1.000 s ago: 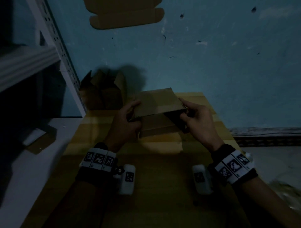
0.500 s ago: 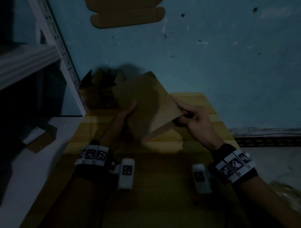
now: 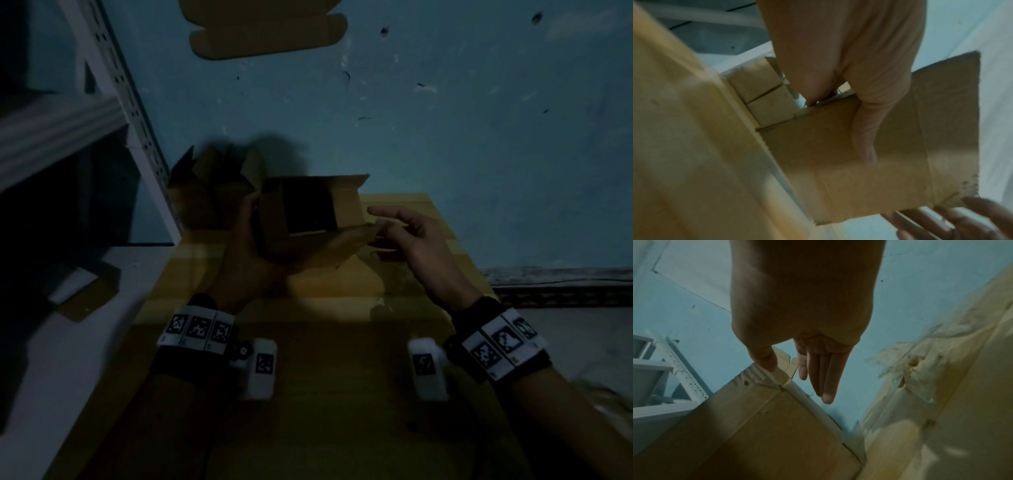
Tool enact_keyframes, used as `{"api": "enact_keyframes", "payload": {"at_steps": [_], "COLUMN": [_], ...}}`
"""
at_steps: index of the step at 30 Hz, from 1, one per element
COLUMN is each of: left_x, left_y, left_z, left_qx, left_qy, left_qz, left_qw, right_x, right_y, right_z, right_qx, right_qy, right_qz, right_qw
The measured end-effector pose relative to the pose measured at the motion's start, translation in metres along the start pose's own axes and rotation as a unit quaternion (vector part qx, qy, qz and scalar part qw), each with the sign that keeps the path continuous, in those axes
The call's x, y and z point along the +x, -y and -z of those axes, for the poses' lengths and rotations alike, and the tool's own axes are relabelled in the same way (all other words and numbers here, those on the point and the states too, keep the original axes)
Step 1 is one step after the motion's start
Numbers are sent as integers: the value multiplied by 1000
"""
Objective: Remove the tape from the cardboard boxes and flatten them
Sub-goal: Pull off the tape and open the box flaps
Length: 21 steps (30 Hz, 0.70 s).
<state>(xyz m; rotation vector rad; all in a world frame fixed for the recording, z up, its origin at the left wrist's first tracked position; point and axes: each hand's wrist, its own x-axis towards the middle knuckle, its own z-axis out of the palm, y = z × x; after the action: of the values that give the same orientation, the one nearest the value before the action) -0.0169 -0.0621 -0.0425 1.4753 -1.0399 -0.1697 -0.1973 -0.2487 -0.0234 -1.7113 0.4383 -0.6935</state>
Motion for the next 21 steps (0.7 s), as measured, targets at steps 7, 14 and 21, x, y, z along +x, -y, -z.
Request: {"api": "enact_keyframes", "payload": {"at_steps": [7, 14, 21], "left_x": [5, 4, 5], "left_y": [-9, -5, -4], "left_z": [-4, -17, -18], "left_qx": [118, 131, 171], "left_qy": [23, 49, 71], "left_qz": [-88, -111, -130], "left_qw": [989, 984, 974], "right_x": [-1, 1, -3], "right_y": [9, -2, 3], "right_z": [-1, -10, -11], "right_qx": [23, -93, -151], "right_qy": [-7, -46, -74], "right_qz": [-19, -14, -15], "right_qw": [1000, 995, 986]}}
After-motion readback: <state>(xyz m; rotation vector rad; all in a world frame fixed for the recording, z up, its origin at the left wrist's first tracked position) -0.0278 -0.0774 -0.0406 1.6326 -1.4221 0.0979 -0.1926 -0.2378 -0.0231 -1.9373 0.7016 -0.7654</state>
